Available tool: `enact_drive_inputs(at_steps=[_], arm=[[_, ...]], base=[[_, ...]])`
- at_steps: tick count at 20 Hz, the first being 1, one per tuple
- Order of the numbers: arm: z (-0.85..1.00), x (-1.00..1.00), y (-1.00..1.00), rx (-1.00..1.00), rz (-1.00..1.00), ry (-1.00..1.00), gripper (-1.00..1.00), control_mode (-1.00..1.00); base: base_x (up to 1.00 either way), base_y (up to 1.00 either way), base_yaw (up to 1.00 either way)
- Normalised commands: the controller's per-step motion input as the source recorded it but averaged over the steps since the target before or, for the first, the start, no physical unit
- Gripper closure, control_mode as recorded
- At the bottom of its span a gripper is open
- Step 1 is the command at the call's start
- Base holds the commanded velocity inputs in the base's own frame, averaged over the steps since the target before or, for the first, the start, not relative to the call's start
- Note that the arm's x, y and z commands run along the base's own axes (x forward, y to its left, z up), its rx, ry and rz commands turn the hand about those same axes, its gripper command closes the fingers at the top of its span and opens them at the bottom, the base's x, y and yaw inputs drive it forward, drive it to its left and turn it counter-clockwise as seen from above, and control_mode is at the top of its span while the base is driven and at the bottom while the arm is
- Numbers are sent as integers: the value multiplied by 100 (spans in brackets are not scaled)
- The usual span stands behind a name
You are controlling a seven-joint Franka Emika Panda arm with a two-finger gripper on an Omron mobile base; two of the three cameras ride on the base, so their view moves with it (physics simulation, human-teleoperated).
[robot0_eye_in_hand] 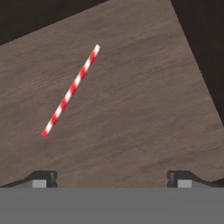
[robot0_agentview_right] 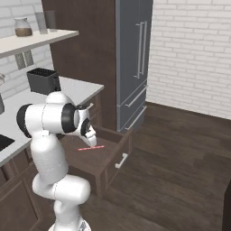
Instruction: Take a straw from the drawer in front and place it inside the glass cup on the dining counter.
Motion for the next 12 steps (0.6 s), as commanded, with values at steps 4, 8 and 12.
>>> enact_drive_inputs(at_steps=[4, 8, 12], arm=[[-35, 31, 0, 0, -4, 0, -100, -100], [-26, 28, 5, 0, -4, 0, -100, -100], [-21, 18, 3, 0, -4, 0, -100, -100]], base=[[0, 0, 0], [0, 0, 0], [0, 0, 0]])
